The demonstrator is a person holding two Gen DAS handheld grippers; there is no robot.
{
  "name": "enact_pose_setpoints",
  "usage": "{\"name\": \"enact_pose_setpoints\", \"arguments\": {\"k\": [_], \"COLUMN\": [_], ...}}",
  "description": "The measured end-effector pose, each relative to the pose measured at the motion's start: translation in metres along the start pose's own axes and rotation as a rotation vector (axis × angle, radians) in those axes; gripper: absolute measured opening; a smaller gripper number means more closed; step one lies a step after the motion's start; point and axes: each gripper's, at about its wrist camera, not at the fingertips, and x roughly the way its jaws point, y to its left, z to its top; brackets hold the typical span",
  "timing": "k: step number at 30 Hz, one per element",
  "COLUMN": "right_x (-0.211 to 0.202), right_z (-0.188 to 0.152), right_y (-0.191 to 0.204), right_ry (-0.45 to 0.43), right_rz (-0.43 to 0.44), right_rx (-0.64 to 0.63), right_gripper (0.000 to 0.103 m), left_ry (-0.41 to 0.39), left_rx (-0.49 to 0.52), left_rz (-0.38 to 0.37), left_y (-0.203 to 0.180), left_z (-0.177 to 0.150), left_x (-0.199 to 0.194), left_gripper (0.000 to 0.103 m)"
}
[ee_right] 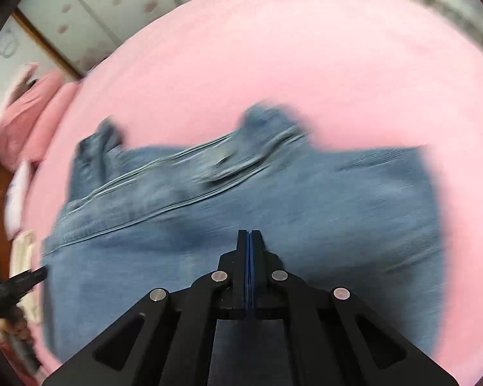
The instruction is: Fold large clothes
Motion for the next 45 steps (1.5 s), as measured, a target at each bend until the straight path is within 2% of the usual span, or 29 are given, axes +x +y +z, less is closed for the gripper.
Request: {"name": "enact_pose_setpoints", "arguments": {"k": [1,5,7,9,10,11,13,15,16,19,23,25,27,30,31,32,34,37,39,41,43,44,45], "right_x": [-0.003,-0.009,-0.011,-0.02,-0.024,-0.029,-0.032,-0.034,-0.034,-0.029,-0.023,-0.018,-0.012,-0.006,-0.023,-0.032,-0.035,-0.044,-0.058,-0.07,-0.079,-0.085,-0.092], "right_z": [0.004,0.009,0.009,0.004,0.001,-0.007,-0.02,-0.038,-0.051,-0.084,-0.122,-0.134,-0.14,-0.136,-0.143,-0.141,-0.134,-0.115,-0.104,-0.095,-0.091,-0.09,-0.09], "right_y": [-0.011,-0.031,-0.034,-0.037,-0.036,-0.03,-0.014,0.001,0.01,0.041,0.085,0.099,0.102,0.085,0.072,0.057,0.043,0.006,-0.032,-0.069,-0.107,-0.129,-0.153], "right_ry": [-0.018,-0.036,-0.058,-0.081,-0.089,-0.088,-0.043,0.035,0.082,0.195,0.288,0.327,0.336,0.36,0.361,0.353,0.338,0.296,0.24,0.192,0.152,0.123,0.099], "right_rz": [-0.083,-0.081,-0.094,-0.103,-0.114,-0.117,-0.062,0.035,0.103,0.215,0.291,0.296,0.303,0.319,0.31,0.289,0.308,0.291,0.237,0.115,0.045,0.021,0.04], "right_rx": [0.011,0.057,0.098,0.168,0.203,0.22,0.208,0.183,0.173,0.117,-0.008,-0.051,-0.041,0.043,0.045,0.034,0.019,0.063,0.119,0.163,0.218,0.258,0.297], "right_gripper": [0.0,0.0,0.0,0.0,0.0,0.0,0.0,0.0,0.0,0.0,0.0,0.0,0.0,0.0,0.0,0.0,0.0,0.0,0.0,0.0,0.0,0.0,0.0], "left_ry": [0.006,0.03,0.042,0.027,-0.011,-0.041,-0.065,-0.039,-0.005,0.095,0.199,0.206,0.214,0.21,0.205,0.202,0.204,0.186,0.168,0.165,0.148,0.143,0.134], "left_rx": [-0.025,-0.061,-0.067,-0.066,-0.041,-0.008,0.055,0.114,0.144,0.208,0.238,0.261,0.295,0.329,0.341,0.351,0.361,0.348,0.329,0.313,0.297,0.285,0.274], "left_rz": [-0.016,-0.041,-0.053,-0.104,-0.171,-0.205,-0.246,-0.297,-0.322,-0.353,-0.345,-0.316,-0.297,-0.275,-0.264,-0.254,-0.241,-0.203,-0.188,-0.185,-0.134,-0.131,-0.093], "left_y": [0.008,0.026,0.026,0.023,0.018,0.013,0.0,-0.019,-0.027,-0.048,-0.067,-0.069,-0.073,-0.076,-0.073,-0.07,-0.059,-0.034,-0.012,0.001,0.022,0.032,0.039], "left_z": [0.001,-0.004,-0.017,-0.031,-0.042,-0.052,-0.069,-0.083,-0.093,-0.128,-0.156,-0.163,-0.162,-0.152,-0.153,-0.149,-0.145,-0.137,-0.135,-0.135,-0.135,-0.133,-0.133], "left_x": [-0.001,-0.005,-0.011,-0.024,-0.038,-0.049,-0.067,-0.077,-0.079,-0.079,-0.069,-0.066,-0.066,-0.067,-0.069,-0.069,-0.068,-0.066,-0.066,-0.063,-0.059,-0.056,-0.053], "left_gripper": [0.015,0.015,0.015,0.015,0.015,0.015,0.015,0.015,0.013,0.012,0.012,0.012,0.012,0.012,0.012,0.012,0.012,0.012,0.012,0.012,0.014,0.014,0.014]}}
